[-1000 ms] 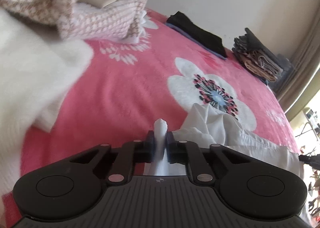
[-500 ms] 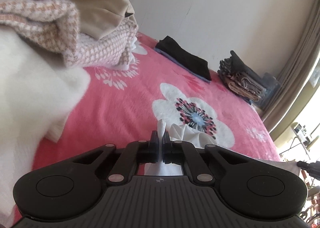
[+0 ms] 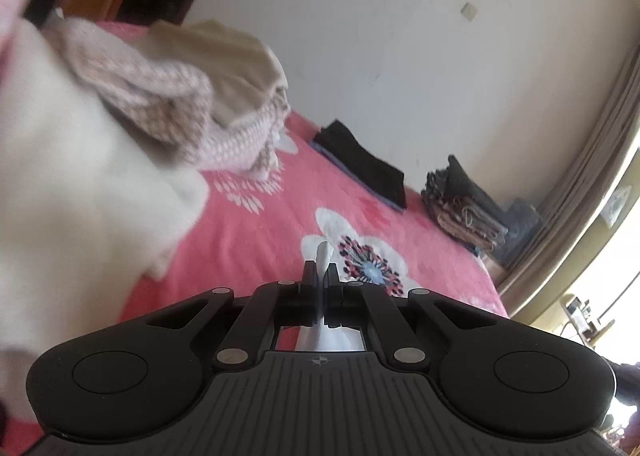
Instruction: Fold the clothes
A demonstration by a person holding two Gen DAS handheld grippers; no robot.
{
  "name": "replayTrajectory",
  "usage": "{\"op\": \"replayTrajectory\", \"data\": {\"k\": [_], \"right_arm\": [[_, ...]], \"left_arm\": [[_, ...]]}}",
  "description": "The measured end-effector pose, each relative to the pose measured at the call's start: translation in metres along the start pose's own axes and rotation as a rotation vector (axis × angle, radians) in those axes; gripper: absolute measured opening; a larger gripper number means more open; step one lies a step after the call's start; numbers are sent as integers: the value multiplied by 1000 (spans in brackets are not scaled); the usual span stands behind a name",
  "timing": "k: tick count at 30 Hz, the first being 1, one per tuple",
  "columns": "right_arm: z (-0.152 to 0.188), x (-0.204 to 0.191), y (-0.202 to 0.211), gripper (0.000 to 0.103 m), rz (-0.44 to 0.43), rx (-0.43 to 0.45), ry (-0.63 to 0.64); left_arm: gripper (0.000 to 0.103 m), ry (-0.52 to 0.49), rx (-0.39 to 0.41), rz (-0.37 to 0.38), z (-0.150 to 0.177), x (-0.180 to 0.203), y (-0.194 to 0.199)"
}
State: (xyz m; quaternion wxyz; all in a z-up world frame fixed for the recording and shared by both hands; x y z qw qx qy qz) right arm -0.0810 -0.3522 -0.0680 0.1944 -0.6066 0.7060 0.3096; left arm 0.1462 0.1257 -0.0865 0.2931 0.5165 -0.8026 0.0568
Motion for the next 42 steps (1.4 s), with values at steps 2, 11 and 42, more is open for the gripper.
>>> {"op": "replayTrajectory", "data": {"k": [2,11,42], "right_arm": [[0,-10,15,3,-21,11,-2],[-19,21,11,2,28,101,-74],[1,139,-48,15,362,18,-128]], "left_arm": [[0,8,21,-13,-5,-2,12],[0,34,51,11,-11,9,-38],[40,-215,-65,-156,28,24,-110]]}}
Point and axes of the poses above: each gripper's, at about its wrist camera, not at the fingertips, and y roughly against the way its jaws point, x to its right, z to its underside, the point moved 8 cm from there along -y, roughly the way its jaws point, and after that the axes turned 14 degrees about x, right-handed, at the moved point
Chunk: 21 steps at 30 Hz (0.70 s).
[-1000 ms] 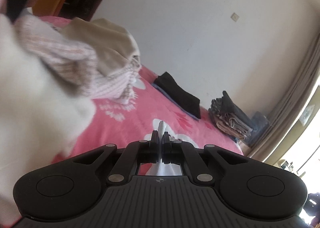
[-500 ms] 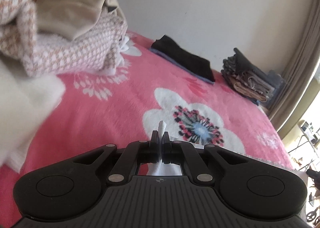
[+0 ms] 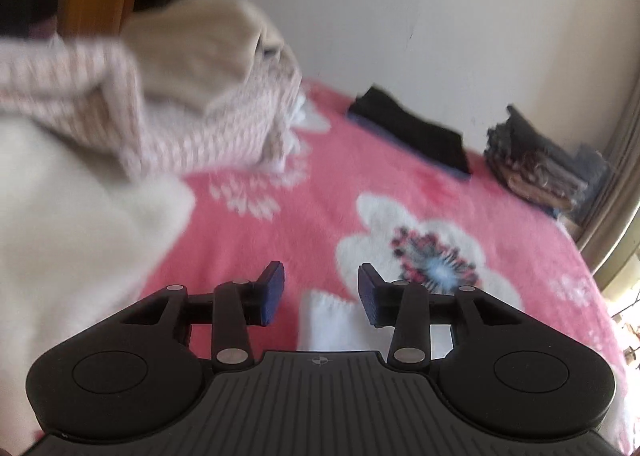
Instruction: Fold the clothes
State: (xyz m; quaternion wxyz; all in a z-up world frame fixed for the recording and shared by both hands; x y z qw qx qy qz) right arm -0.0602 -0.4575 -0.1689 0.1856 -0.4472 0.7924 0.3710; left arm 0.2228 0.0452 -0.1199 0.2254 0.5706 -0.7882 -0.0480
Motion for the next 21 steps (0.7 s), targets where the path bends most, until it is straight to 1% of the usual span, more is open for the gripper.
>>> {"op": "replayTrajectory", "data": {"k": [3,4,6,8,9,11,14,17,21], "right_arm": [[5,-45,14,15,-55,-12,196],[13,-66,14,15,-89,-38,280],[36,-104,8,14,-146,-95,437],[66,-139,-3,14,-202,-144,596],[77,-150,-10,13,-213,-162,651],[82,-146,-18,12,-191,-163,658],[88,-141,-31,12,-158,-164,667],[95,-135,-44,10,-125,-164,677],[104,-127,-61,9,-81,-165,690]], "left_arm": [[41,-63,-37,106,1,38,13],[41,-101,-70,144,9,55,10],[41,-179,-137,219,24,88,6],[40,-274,-183,263,44,117,-4],[40,-313,-196,287,54,129,-9],[40,-363,-200,305,70,143,-23],[40,-409,-195,268,91,141,-43],[41,-375,-225,266,100,134,-62],[47,-364,-193,288,100,134,-59]]}}
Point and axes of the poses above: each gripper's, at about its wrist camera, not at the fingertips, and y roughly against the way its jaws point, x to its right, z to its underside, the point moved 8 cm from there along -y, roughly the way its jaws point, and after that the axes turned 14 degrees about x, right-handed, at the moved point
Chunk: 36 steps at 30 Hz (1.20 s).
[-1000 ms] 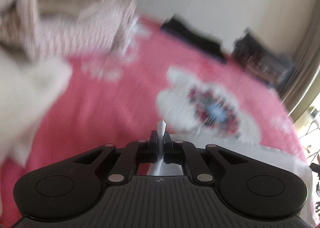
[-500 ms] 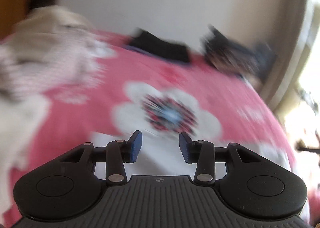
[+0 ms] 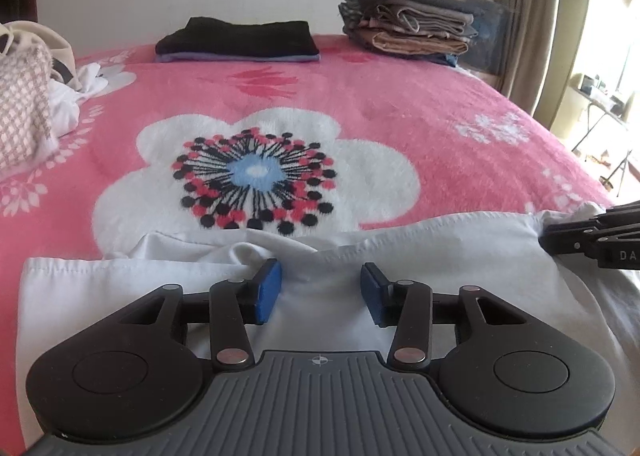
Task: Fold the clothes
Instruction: 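Open both grippers and release the shirt edge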
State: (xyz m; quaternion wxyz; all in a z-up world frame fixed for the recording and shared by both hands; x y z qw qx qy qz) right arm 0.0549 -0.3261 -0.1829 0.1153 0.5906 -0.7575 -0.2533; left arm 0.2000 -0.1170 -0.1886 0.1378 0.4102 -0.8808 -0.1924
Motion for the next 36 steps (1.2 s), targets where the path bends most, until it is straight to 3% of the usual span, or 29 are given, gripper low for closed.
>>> {"op": "replayTrajectory", "data": {"k": [4,8,12,16,19,22,26,28,33,36], "right_arm": [[9,2,-17,9,40,-16,7],[1,6,-11,11,25,-22,-43],[-24,11,33,12,16,29,-56],[-40,9,101,12,-20,59,1],[-25,-13,134,12,-97,25,33],[3,-50,150,12,-187,-35,69],[32,-98,143,11,-265,-62,127],[41,-120,133,11,-289,-59,161],[78,-125,86,9,-211,-125,211],[84,-122,81,7,-212,-93,233]], "left_arm": [[52,-14,5,-4,-2,4,-6],[52,0,5,-29,-9,2,-5],[52,24,107,-87,-39,-5,37],[53,-11,157,-69,-56,8,106],[53,-61,134,8,-36,36,152],[52,-127,80,98,4,72,176],[40,-192,15,99,49,98,169],[39,-197,0,91,62,96,159],[41,-174,-14,58,82,83,142],[44,-191,1,62,83,82,146]]}}
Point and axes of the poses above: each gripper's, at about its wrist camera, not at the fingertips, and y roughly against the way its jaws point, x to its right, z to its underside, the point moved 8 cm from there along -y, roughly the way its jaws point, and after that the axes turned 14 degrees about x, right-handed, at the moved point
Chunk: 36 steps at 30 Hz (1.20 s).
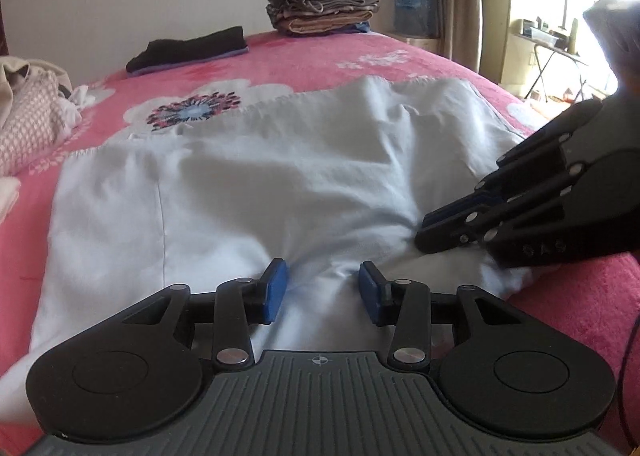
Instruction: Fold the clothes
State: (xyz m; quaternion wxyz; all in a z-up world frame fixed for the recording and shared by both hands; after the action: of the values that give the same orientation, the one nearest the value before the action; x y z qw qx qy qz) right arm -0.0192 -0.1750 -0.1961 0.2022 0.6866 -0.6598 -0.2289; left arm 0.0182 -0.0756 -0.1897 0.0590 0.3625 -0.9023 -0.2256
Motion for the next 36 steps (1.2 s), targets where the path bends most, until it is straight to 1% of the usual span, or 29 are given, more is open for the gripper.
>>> {"op": "replayTrajectory", "data": {"k": [1,3,5,8,9,11,12,13,14,15,17,18,21,22,23,24,27,29,32,36], "right_arm": [[-3,1,2,7,4,-5,-6],[-13,2,10,9,17,-4,-7],[-28,-1,22,9,-26,51,-24],[-37,-13,15,9,-69,68,18],[-34,-14,5,9,-66,52,45],[-22,-8,-18,7,-20,4,75],[-18,1,-24,6,18,-7,61],[-19,9,-23,4,27,-3,7],[-24,17,-19,5,48,2,-45],[-30,21,-13,6,72,16,-63],[-39,15,-3,6,33,40,-63],[-43,8,0,6,-17,41,-72],[-45,-18,-12,6,-144,12,-43],[-43,-24,-24,6,-146,-11,-11],[-40,-24,-38,6,-116,-27,11],[-37,-18,-52,6,-68,-37,6],[-47,5,-63,6,-27,-14,-176],[-57,19,-47,7,16,37,-215],[-45,11,-23,8,-4,15,-164],[-28,0,8,8,-31,-15,-96]], "left_arm": [[44,-1,3,2,-2,0,3],[49,-4,9,6,-5,-1,8],[50,-6,8,13,-4,-1,9],[52,3,6,14,-4,-1,7],[52,1,5,14,-4,-1,6],[53,-13,4,14,-3,-1,8],[55,-19,6,12,-4,-1,10],[56,-26,6,7,-4,-1,12],[58,-31,6,1,-3,-1,15],[59,-36,7,-5,-3,-1,18],[61,-43,4,-11,-4,-1,22],[62,-52,2,-12,-4,0,24],[66,-91,1,-11,1,4,28],[66,-106,0,-13,4,6,28],[66,-109,1,-17,5,6,28],[66,-112,2,-20,6,6,27],[67,-91,-2,-19,4,4,28],[67,-90,0,-18,1,1,31],[67,-97,16,-28,-4,-2,37],[67,-76,46,-25,-13,-6,41]]}}
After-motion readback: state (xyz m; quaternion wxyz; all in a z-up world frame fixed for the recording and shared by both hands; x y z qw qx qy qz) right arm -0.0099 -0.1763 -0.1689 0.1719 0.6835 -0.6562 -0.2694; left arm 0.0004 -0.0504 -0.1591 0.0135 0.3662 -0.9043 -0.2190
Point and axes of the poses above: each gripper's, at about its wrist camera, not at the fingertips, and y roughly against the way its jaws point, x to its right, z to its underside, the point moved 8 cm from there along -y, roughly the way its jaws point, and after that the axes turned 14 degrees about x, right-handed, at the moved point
